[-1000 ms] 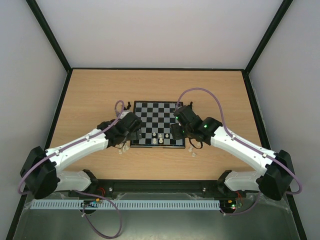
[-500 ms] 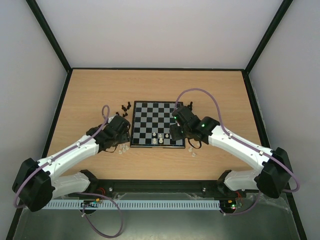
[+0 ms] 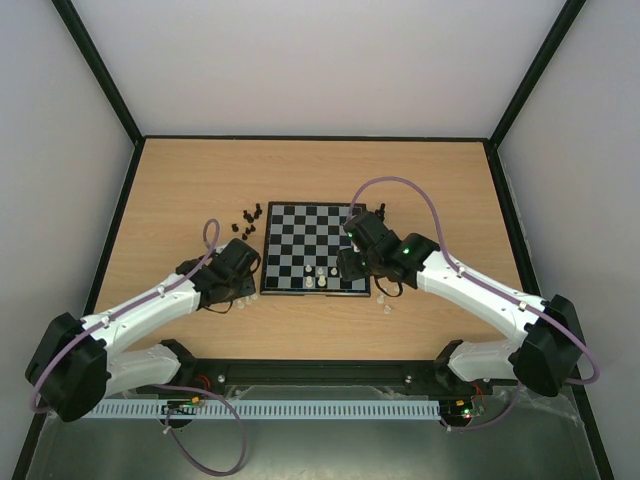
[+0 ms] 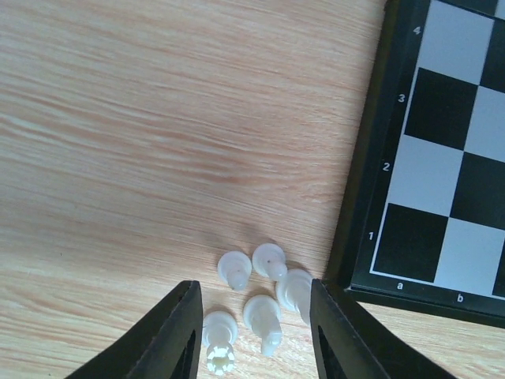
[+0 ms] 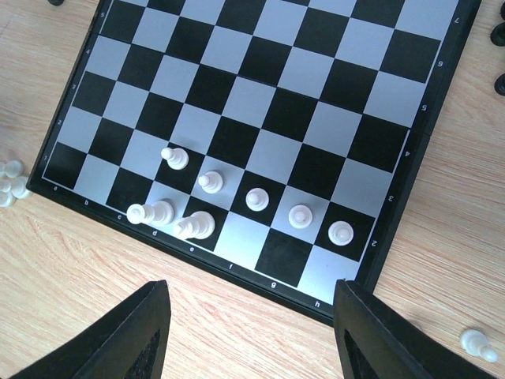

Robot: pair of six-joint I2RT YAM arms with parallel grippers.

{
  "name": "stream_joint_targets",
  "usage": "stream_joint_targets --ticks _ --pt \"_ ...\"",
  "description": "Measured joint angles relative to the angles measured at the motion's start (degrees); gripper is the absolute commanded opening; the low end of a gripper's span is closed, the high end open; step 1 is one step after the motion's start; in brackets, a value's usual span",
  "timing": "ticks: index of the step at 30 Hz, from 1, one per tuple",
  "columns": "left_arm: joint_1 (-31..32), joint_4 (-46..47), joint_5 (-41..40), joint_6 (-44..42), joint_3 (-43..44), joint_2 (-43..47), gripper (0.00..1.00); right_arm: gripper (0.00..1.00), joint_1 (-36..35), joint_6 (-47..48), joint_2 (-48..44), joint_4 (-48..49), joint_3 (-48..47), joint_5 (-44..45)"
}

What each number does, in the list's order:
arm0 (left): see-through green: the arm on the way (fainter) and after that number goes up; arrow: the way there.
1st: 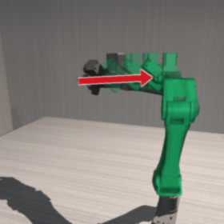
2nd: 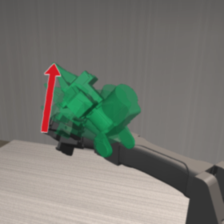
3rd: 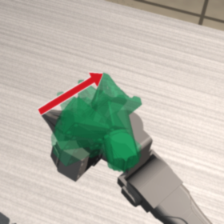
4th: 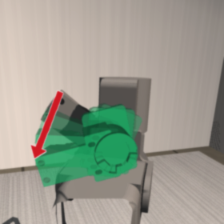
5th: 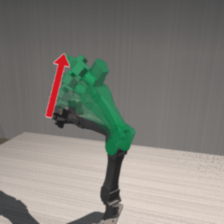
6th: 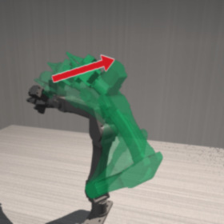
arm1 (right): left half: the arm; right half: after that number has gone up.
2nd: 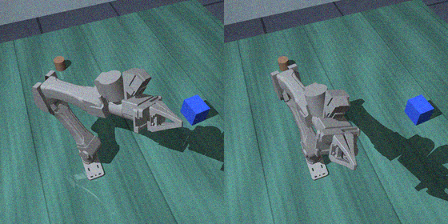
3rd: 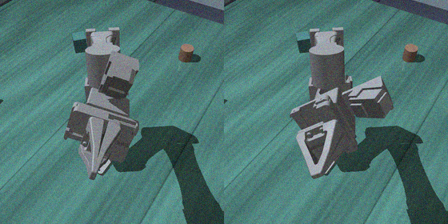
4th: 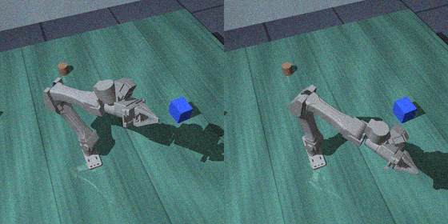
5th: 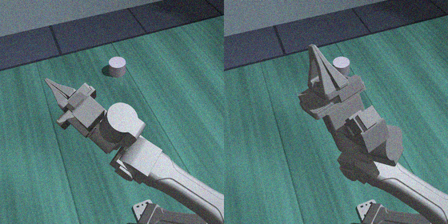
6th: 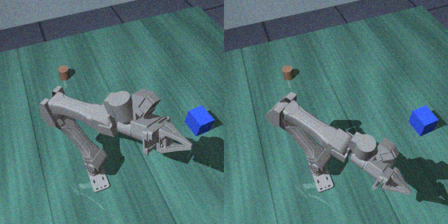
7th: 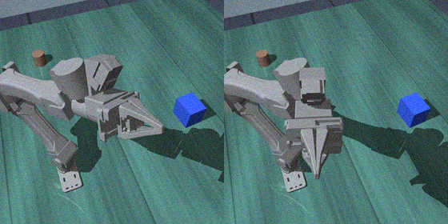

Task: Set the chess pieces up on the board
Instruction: Pick up the chess piece at the center of the board.

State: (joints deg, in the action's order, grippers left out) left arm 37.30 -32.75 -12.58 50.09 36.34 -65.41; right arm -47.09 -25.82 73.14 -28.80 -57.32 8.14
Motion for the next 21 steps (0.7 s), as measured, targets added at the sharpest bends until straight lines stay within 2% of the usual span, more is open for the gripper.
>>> stream_joint_targets --ticks 6,21 --pt "0.42 -0.44 0.09 1.57 -0.46 -0.48 0.24 0.57 -0.52 -0.02 -0.02 0.02 0.0 -0.42" --pt "0.46 0.37 -0.09 2.49 -1.18 -5.42 0.26 0.57 -1.33 -0.02 -0.83 0.42 0.61 -1.22"
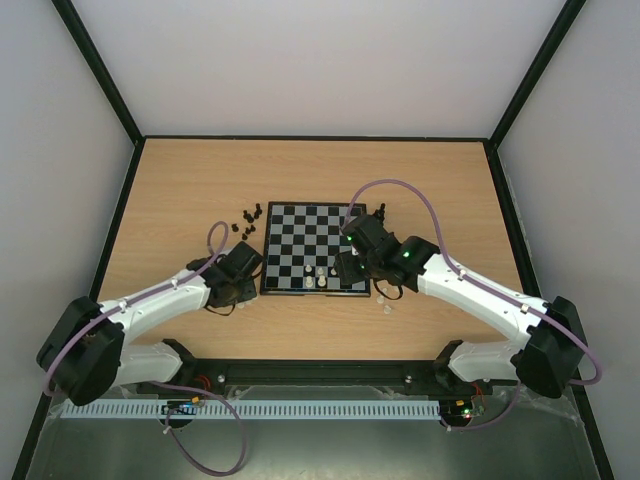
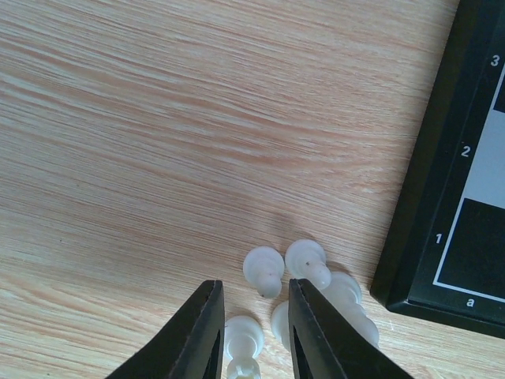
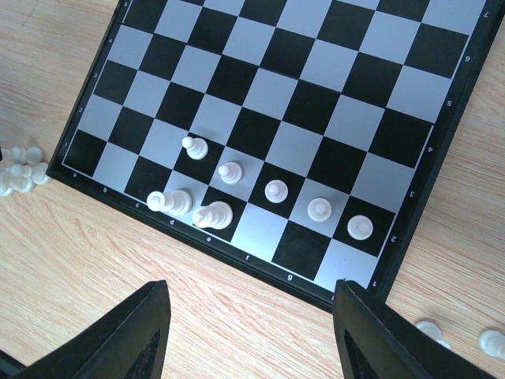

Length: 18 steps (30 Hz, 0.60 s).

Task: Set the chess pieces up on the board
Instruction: Pick up the chess piece at the center of the board.

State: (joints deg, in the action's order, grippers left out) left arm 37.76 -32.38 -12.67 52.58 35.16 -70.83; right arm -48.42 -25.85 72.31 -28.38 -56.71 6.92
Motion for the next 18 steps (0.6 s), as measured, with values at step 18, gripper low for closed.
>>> stream_joint_targets --ticks 18 --pt "0.0 2.08 -0.04 -0.74 0.0 -2.64 0.26 0.57 -0.35 0.0 -0.33 0.0 0.22 0.0"
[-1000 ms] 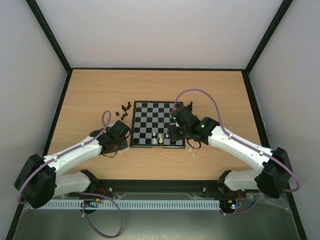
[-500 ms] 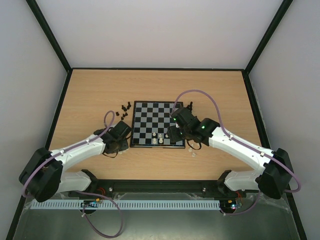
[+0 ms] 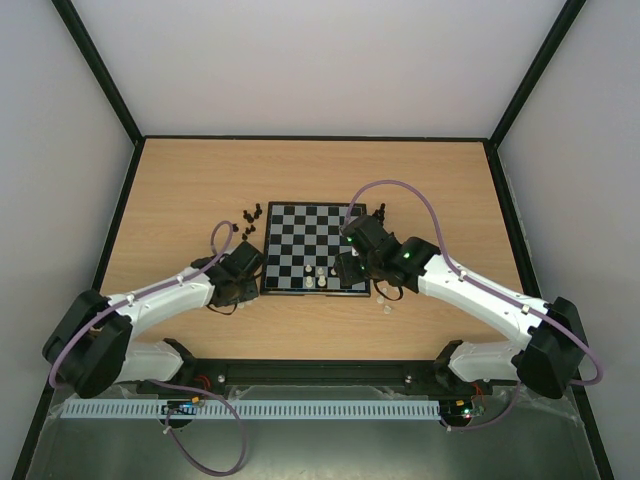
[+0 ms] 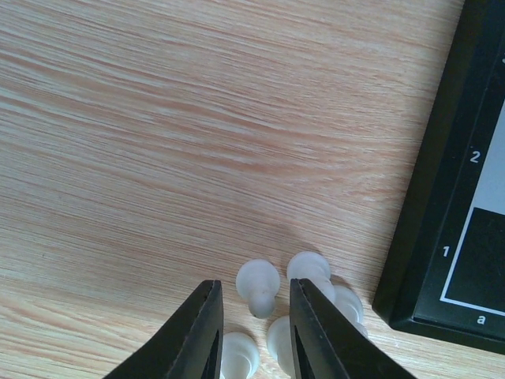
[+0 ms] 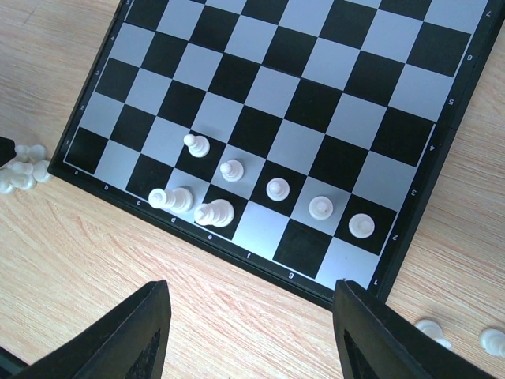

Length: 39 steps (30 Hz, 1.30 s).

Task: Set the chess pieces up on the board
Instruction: Pick up the chess piece at the center of the board.

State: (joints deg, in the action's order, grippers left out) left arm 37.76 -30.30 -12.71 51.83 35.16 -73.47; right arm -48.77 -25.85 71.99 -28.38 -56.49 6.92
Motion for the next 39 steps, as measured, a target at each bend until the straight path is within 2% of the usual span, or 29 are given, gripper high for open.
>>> stream_joint_targets --ticks 5,16,28,34,39 --pt "0.0 0.02 -0.28 -0.24 0.0 -0.35 0.17 0.57 0.0 0.0 0.0 0.0 0.02 0.0" --pt "0.0 0.13 -0.66 -0.5 -0.31 -0.46 0.08 0.57 -0.02 0.0 0.0 0.0 0.04 0.02" --pt "0.0 -2.82 -2.16 -1.4 2.01 0.98 0.06 0.57 -0.11 0.0 0.0 0.0 0.09 0.07" --pt "0.0 -4.63 -2.78 -2.45 6.36 1.05 0.05 0.57 -0.11 0.0 0.0 0.0 0.09 0.28" --pt "1.31 -5.49 -2.97 -3.87 13.44 -1.11 0.06 0.57 -0.11 0.0 0.0 -0.04 0.09 0.98"
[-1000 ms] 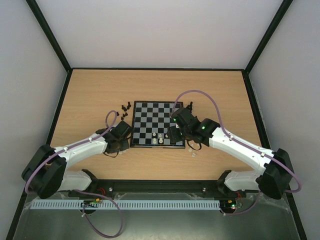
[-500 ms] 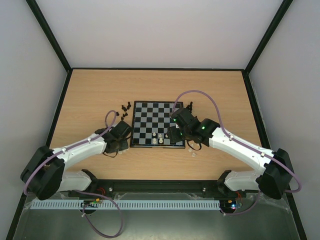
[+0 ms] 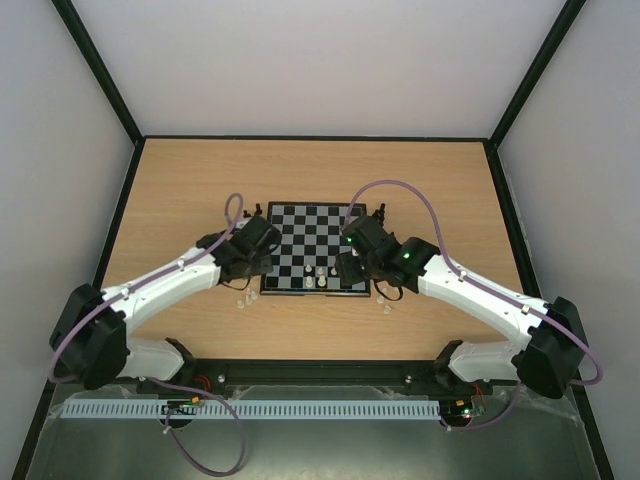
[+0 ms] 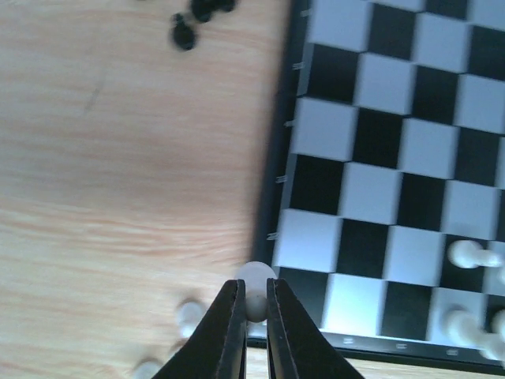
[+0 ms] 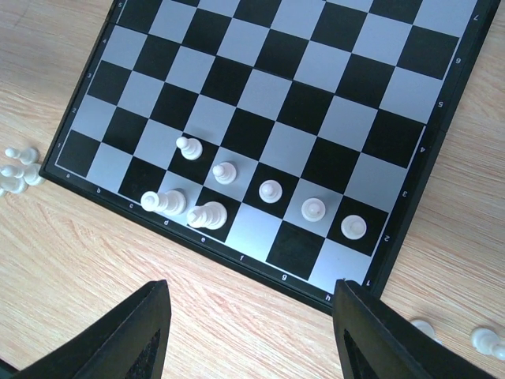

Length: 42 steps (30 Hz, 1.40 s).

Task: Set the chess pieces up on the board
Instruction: Place the chess piece on the chessboard.

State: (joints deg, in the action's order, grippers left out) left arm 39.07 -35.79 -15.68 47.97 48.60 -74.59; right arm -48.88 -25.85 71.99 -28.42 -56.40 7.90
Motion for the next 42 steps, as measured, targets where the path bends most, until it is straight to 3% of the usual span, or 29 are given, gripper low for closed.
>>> stream_joint_targets --ticks 15,27,42 --pt "8.92 0.79 0.5 -2.49 14.51 -20.65 0.06 0.58 0.0 0.04 -0.81 -0.39 0.0 1.9" --pt "10.62 2.34 1.36 -2.99 18.18 -26.18 0.07 0.57 0.0 0.07 -0.87 -0.42 0.0 2.01" --pt "10.8 2.45 1.79 -2.97 18.21 -26.77 0.1 0.57 0.0 0.04 -0.87 -0.42 0.0 1.97"
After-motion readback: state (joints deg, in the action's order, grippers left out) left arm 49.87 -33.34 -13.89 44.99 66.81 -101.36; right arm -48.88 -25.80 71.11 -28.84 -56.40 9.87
